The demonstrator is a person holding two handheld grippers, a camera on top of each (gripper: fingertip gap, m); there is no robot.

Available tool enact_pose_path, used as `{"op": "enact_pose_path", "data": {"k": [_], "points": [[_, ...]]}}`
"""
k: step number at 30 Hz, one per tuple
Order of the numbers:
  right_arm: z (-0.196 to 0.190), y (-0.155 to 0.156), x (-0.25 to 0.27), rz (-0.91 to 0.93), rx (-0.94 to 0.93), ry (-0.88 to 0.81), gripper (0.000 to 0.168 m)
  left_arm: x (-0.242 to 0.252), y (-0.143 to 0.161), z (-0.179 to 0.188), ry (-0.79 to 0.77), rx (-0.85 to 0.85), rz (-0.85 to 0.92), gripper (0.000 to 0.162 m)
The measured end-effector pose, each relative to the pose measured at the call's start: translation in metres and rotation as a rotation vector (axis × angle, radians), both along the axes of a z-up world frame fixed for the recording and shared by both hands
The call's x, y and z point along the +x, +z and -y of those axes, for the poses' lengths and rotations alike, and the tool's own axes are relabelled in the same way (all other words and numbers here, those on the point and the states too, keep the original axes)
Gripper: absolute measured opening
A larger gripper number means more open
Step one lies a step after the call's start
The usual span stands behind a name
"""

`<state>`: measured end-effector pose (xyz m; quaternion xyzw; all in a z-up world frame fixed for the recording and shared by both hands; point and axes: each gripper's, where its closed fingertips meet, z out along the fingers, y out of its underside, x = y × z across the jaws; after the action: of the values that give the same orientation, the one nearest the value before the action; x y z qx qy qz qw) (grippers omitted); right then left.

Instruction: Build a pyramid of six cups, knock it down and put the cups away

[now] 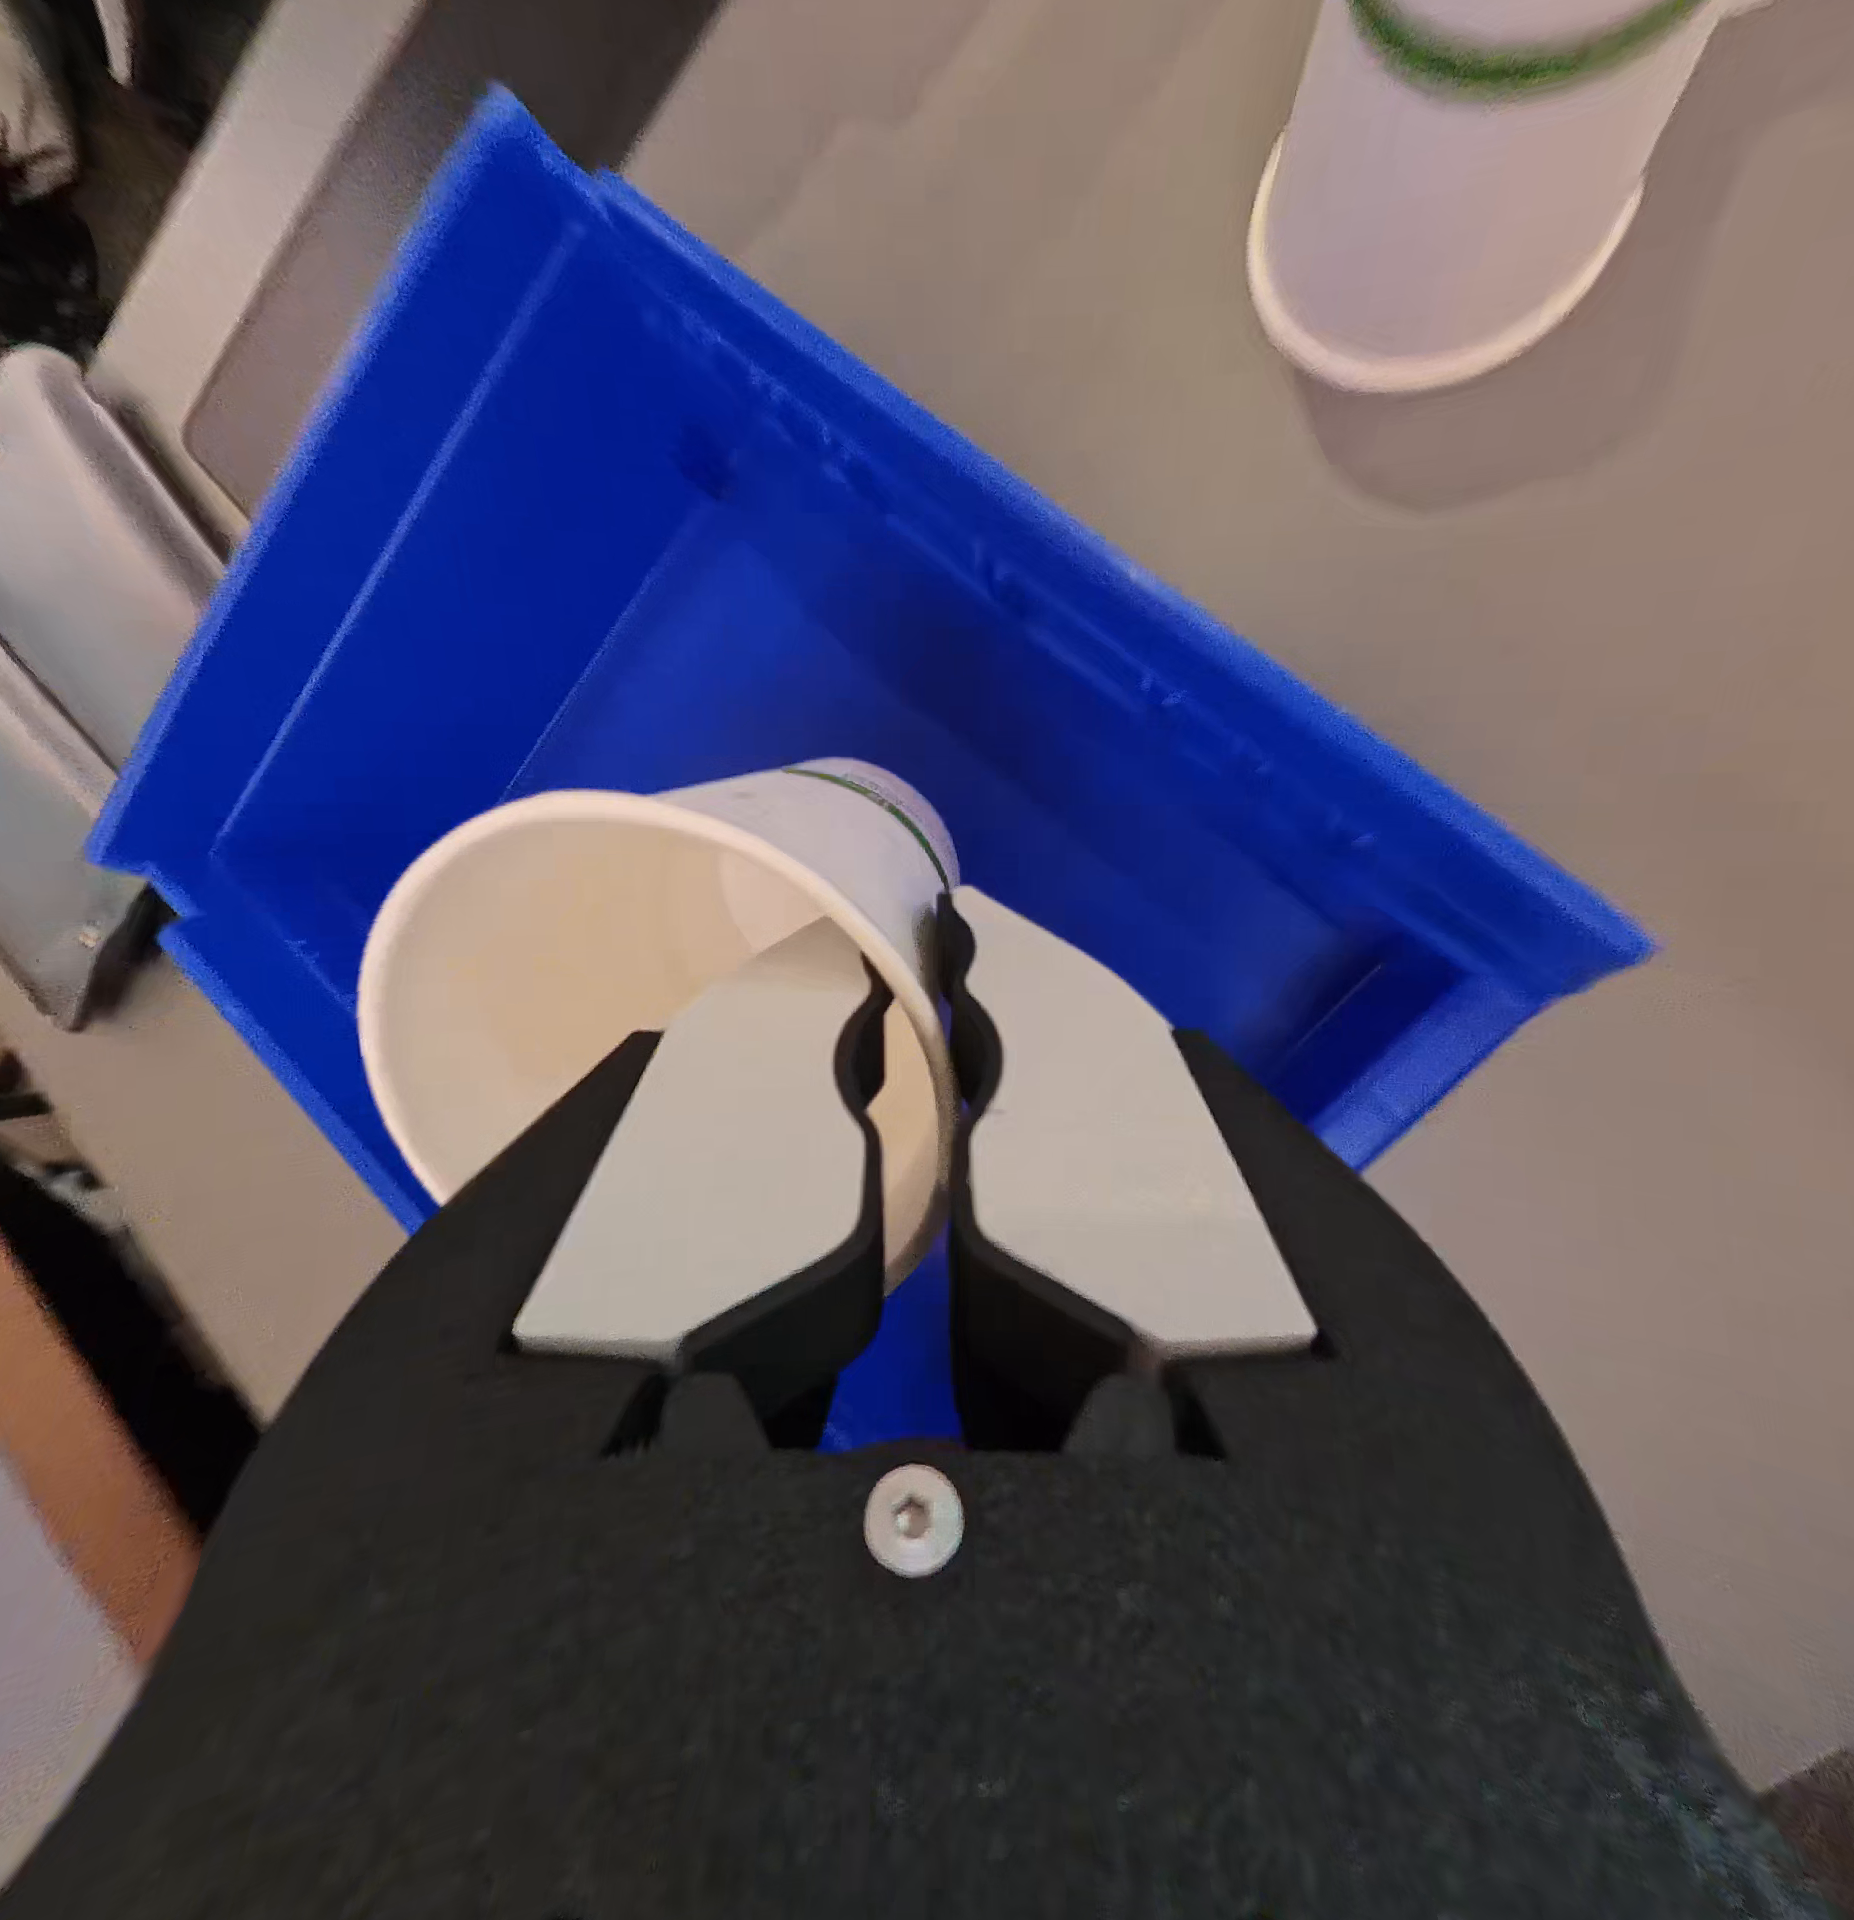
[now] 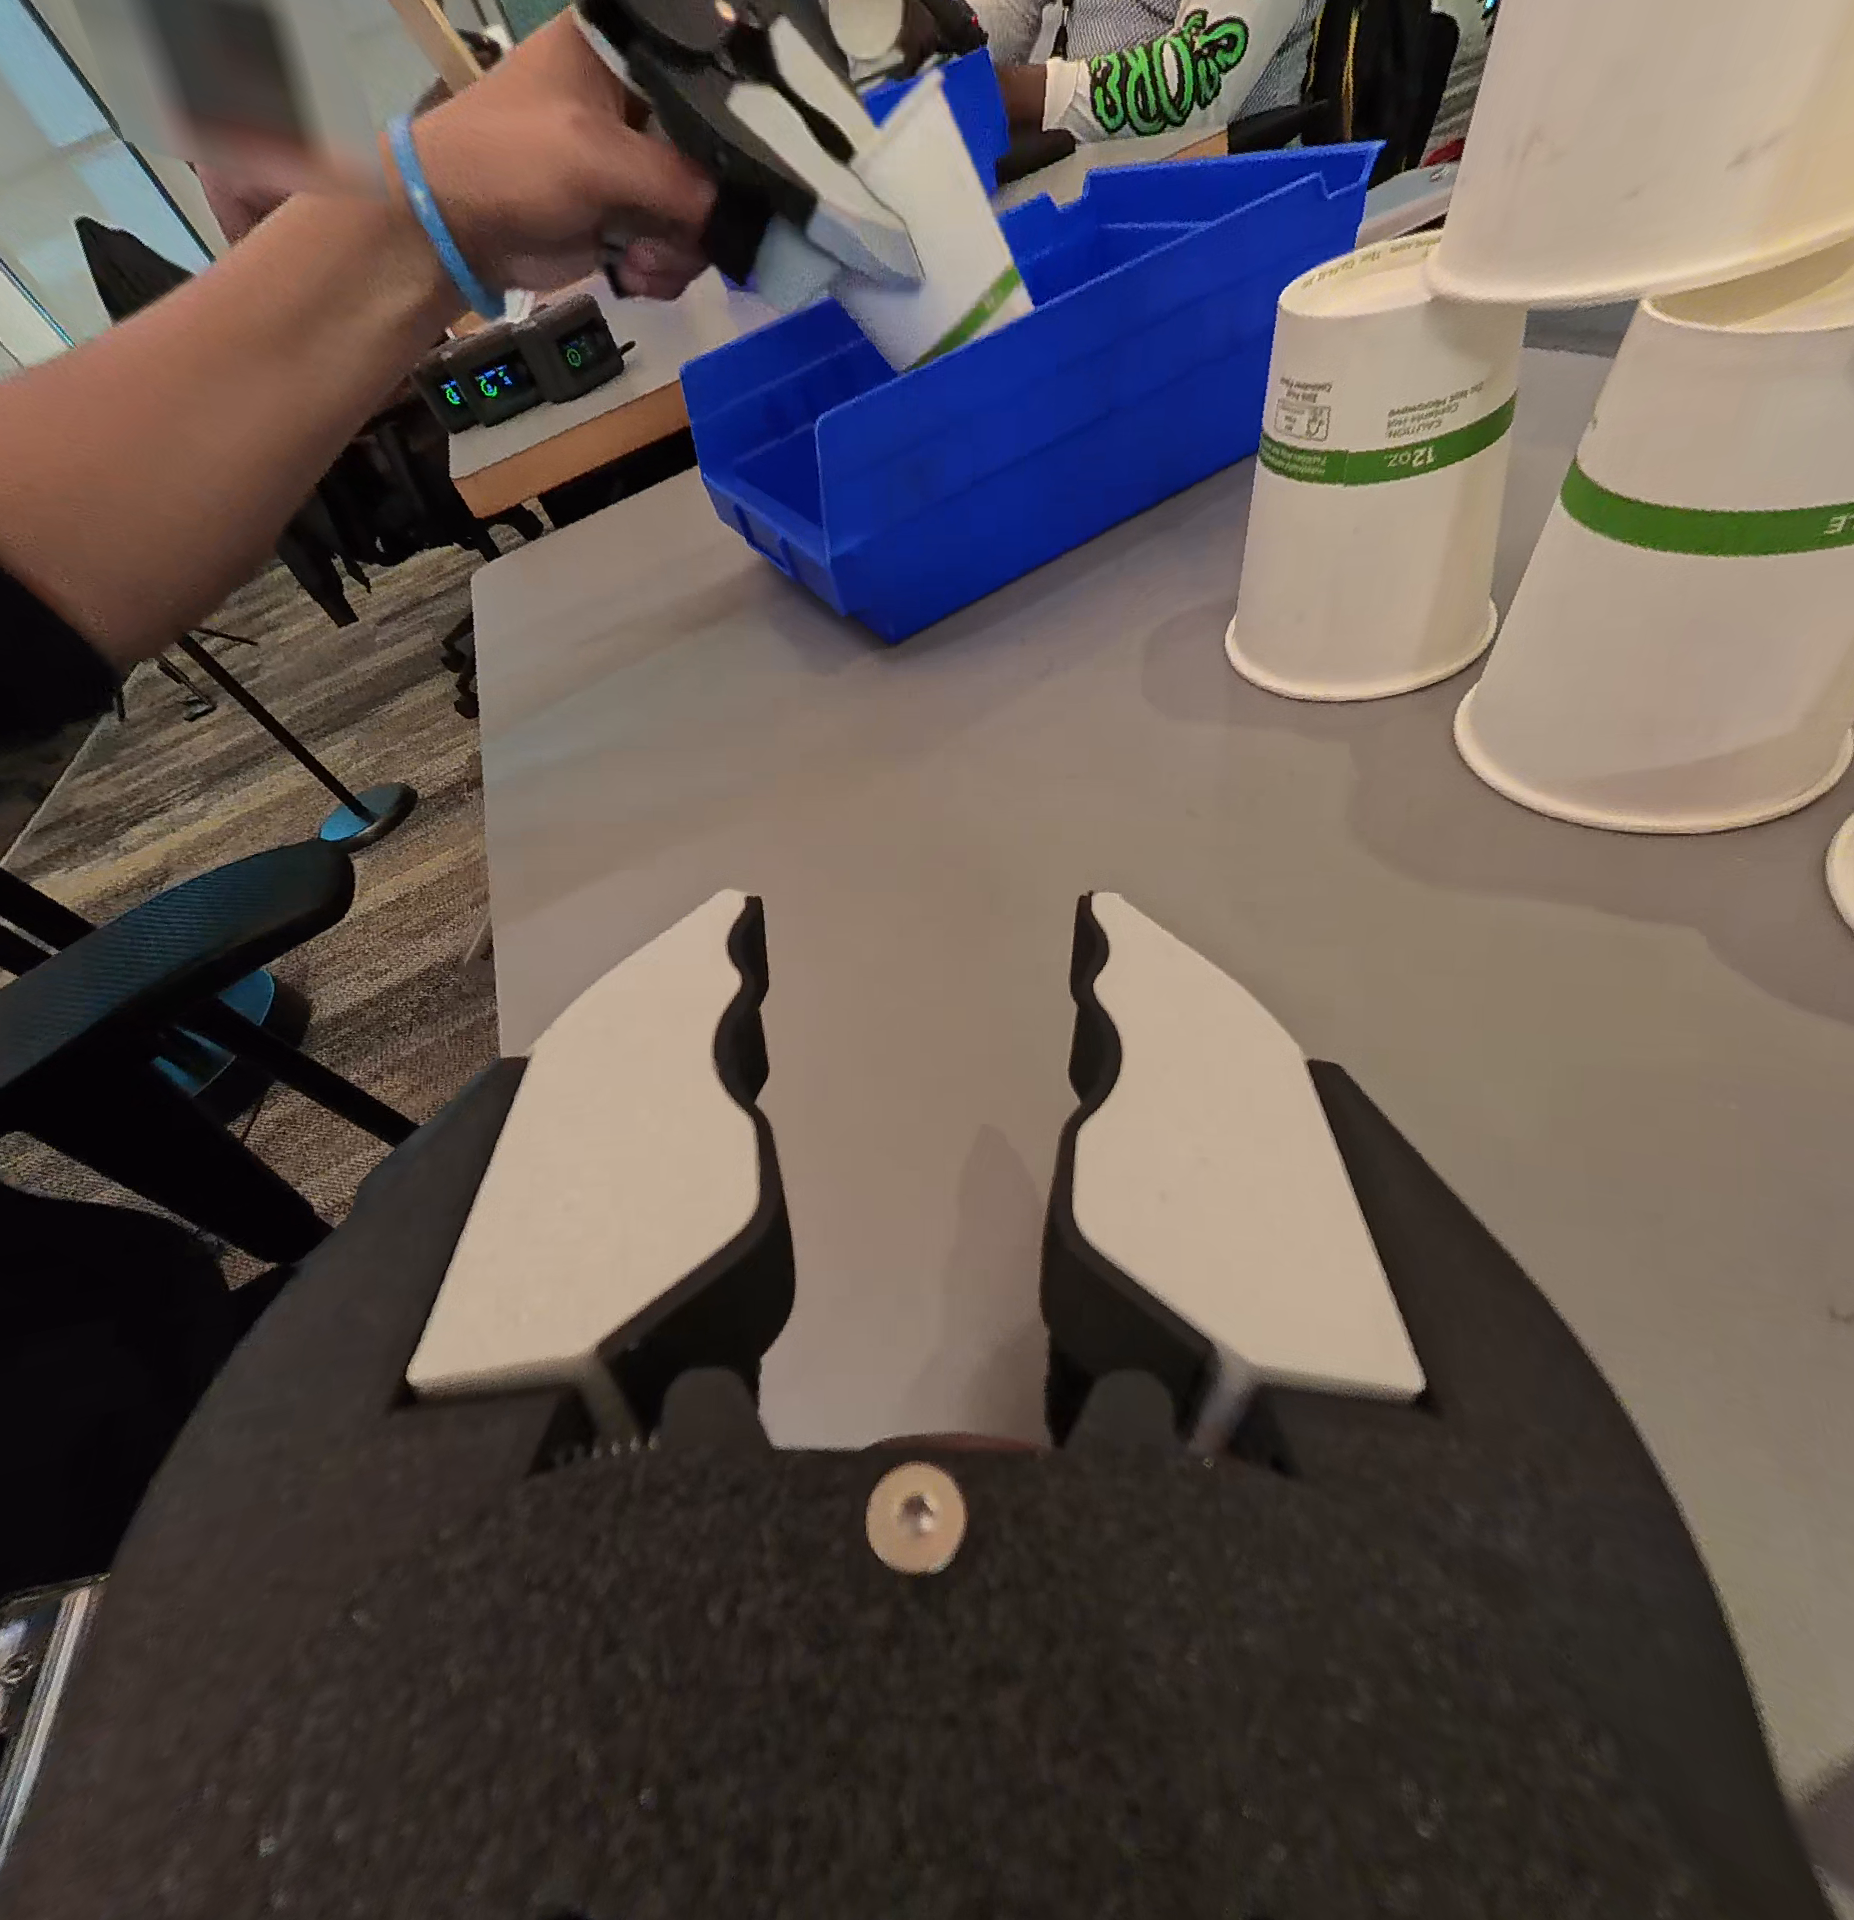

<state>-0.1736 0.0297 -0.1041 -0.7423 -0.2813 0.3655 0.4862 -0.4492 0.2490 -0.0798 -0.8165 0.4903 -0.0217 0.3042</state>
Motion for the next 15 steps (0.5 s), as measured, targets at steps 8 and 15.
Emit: {"op": "enact_pose_path", "data": {"k": [8, 15], "points": [[-0.009, 0.023, 0.009, -0.130, 0.031, -0.004, 0.061, 0.066, 0.118, 0.073, -0.027, -0.004, 1.012, 0.005], [-0.035, 0.075, -0.001, -0.343, 0.020, 0.114, 0.097, 0.192, 0.117, 0.157, -0.292, -0.266, 1.287, 0.006]]}}
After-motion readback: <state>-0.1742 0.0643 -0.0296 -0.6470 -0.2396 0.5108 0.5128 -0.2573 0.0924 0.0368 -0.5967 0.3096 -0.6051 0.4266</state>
